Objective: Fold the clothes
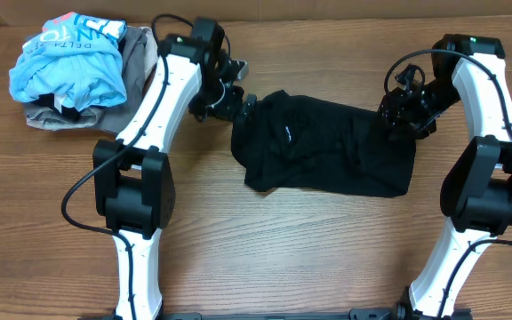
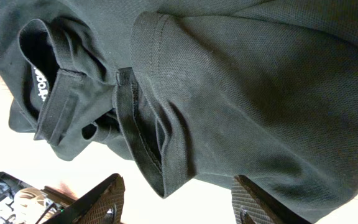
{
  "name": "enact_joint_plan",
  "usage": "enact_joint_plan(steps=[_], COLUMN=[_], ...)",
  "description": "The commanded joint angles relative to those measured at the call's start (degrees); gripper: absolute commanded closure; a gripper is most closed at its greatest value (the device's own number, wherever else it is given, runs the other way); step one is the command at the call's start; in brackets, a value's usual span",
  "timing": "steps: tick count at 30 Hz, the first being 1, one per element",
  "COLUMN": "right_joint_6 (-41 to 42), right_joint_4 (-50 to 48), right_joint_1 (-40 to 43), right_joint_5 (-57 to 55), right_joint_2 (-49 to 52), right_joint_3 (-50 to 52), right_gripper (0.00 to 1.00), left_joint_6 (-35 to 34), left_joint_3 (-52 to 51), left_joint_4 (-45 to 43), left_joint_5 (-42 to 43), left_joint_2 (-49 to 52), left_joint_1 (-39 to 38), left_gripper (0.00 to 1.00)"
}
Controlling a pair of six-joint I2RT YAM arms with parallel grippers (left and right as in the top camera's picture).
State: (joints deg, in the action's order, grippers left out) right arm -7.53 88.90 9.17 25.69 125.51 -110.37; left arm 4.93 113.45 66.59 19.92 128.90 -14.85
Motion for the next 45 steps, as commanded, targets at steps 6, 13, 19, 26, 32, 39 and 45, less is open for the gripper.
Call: enact_joint_plan(steps=[6,13,19,26,32,39,45], right_joint_6=[-0.46,-0.44,-0.44,-0.44,-0.44,-0.44,-0.42], right_joint_4=[-0.26,-0.31,-0.28,-0.28,-0.31,-0.59,-1.84], right_joint_1=[0.00,0.00,0.00,0.00,0.00,0.00,0.00], right_joint_5=[-0.22,-0.20,-0.20,-0.20,-0.20,-0.20,-0.17], right_joint_2=[-2.40,-2.40,-2.40,-2.40,-2.40,-2.40,-2.40], right_joint_3=[-1.46,-1.46,-1.46,-1.46,-1.46,-1.46,-1.46], right_gripper=[0.39,0.35,0.32,0.26,0.23,0.23,0.20], left_joint_6=[2.82,2.78,1.16,-5.33,-12.74,-12.50,-12.20], left_joint_3=[-9.86,-14.23,-18.45,-19.28,-19.28,-19.28,-19.28], left_joint_4=[-11.43,-15.26,-20.52,-25.14,-29.55,-31.30,-30.71], left_joint_5=[12.87,13.42,15.52,14.19,14.21,18.14,19.61], left_joint_2=[0.22,0.22,0.22,0.22,0.22,0.22,0.22], left_joint_1=[0.20,-0.59,-2.29,-2.82,-2.89,-4.61,-4.59], left_gripper=[0.00,0.00,0.00,0.00,0.00,0.00,0.00])
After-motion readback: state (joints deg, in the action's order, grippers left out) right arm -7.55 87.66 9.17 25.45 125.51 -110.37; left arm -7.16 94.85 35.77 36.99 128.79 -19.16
